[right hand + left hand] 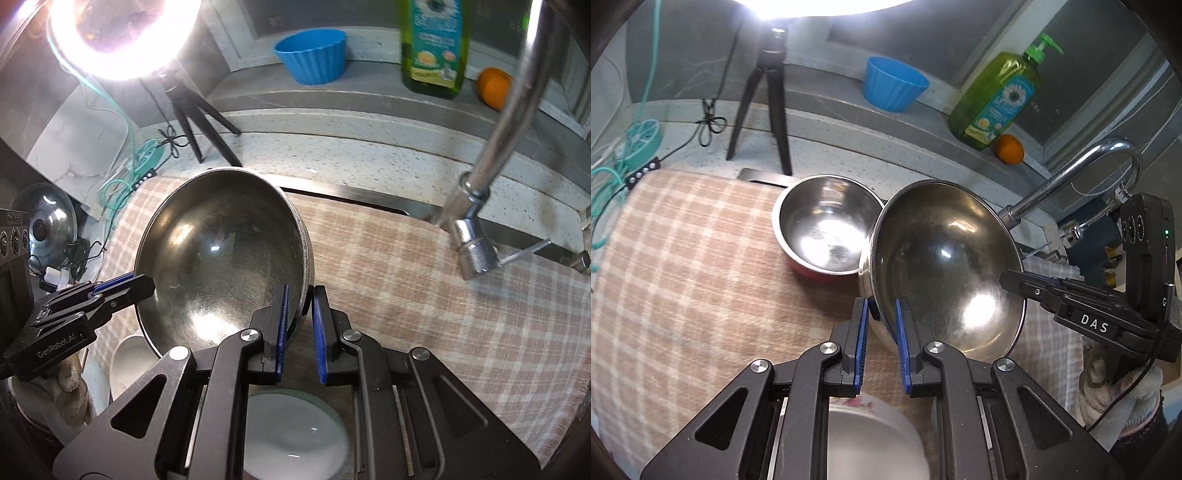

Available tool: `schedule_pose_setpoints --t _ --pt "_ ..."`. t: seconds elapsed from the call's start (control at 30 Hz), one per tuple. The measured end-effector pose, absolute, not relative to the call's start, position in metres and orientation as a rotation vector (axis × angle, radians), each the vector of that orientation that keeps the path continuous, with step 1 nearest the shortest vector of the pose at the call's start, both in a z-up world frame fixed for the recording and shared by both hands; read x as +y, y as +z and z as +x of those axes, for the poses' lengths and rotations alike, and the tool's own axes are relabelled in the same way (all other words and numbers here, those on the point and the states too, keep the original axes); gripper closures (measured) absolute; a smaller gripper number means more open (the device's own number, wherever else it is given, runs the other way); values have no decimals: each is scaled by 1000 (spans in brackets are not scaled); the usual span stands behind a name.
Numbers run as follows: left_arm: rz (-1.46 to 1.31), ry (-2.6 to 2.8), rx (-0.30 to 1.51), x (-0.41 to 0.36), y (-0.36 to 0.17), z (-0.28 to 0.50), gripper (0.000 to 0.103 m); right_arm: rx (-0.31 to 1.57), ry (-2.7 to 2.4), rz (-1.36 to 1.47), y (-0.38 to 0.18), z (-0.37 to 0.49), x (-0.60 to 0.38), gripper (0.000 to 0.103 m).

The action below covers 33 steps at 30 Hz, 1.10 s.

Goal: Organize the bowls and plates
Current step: 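Lift the large steel bowl with both tools and carry it beside the plate stack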

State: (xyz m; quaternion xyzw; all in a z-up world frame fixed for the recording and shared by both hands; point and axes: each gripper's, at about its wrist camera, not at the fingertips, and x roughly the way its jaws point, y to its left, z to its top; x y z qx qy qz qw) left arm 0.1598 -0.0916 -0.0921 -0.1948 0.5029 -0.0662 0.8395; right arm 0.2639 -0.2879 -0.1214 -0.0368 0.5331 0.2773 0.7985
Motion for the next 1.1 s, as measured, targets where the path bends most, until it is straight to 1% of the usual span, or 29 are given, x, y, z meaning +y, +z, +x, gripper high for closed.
schedule_pose_setpoints --t 0.27,0.63,1.1 --pt "-421 -131 1037 -74 -85 148 89 1128 594 -85 -110 257 -268 90" --pt "-442 -87 1018 -40 -77 129 90 1136 651 -90 -109 240 -233 90" --pt "-483 34 1074 20 -101 100 90 1200 747 -151 -138 221 -157 90"
